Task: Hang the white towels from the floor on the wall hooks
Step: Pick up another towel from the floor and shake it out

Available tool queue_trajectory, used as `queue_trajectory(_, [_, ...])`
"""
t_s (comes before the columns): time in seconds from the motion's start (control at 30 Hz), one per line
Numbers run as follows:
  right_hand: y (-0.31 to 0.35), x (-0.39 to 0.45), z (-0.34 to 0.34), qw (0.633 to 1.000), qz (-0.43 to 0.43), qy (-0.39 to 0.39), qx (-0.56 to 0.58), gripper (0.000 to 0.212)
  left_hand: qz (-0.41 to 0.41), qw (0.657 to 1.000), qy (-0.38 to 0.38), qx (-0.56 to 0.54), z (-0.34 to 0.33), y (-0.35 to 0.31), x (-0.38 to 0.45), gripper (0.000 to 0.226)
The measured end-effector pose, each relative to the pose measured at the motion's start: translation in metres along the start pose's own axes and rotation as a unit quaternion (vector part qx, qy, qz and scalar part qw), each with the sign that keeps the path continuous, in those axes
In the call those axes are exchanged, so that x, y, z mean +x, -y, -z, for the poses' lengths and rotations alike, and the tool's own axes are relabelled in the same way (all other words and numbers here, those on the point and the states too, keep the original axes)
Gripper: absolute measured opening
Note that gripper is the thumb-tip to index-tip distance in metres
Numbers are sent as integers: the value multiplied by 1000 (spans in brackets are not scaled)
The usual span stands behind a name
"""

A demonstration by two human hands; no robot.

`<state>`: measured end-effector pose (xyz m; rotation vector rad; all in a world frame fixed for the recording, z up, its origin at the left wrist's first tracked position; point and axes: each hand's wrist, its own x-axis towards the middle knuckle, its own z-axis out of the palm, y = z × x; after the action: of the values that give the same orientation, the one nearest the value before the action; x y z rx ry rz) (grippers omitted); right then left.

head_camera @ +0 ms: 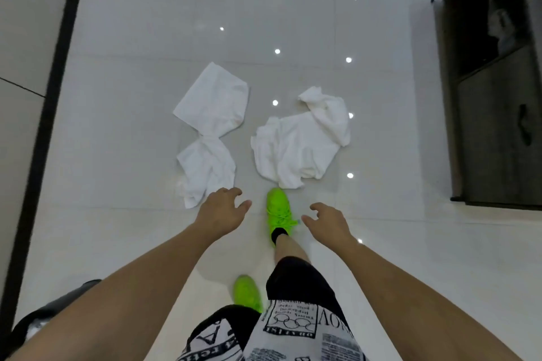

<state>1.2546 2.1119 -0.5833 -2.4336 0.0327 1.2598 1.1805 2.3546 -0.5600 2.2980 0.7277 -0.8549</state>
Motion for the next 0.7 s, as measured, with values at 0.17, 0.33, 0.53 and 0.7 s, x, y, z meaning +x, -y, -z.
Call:
queue_trajectory(0.17, [4, 106, 17, 998, -45, 1, 38, 49, -10, 999, 33, 5, 15, -34, 118, 53])
queue_trajectory(0.33, [-11, 209, 3, 993, -93, 5, 72, 41, -42, 998, 49, 13, -7, -47, 225, 49])
queue_trajectory(0.53, [-48, 334, -53, 977, -145, -10, 159, 35, -47, 996, 73, 32, -92, -22, 334, 48])
queue_trajectory(0.7, [-72, 423, -100, 857, -270, 25, 439, 25, -41, 992, 104, 50, -164, 19, 400, 49])
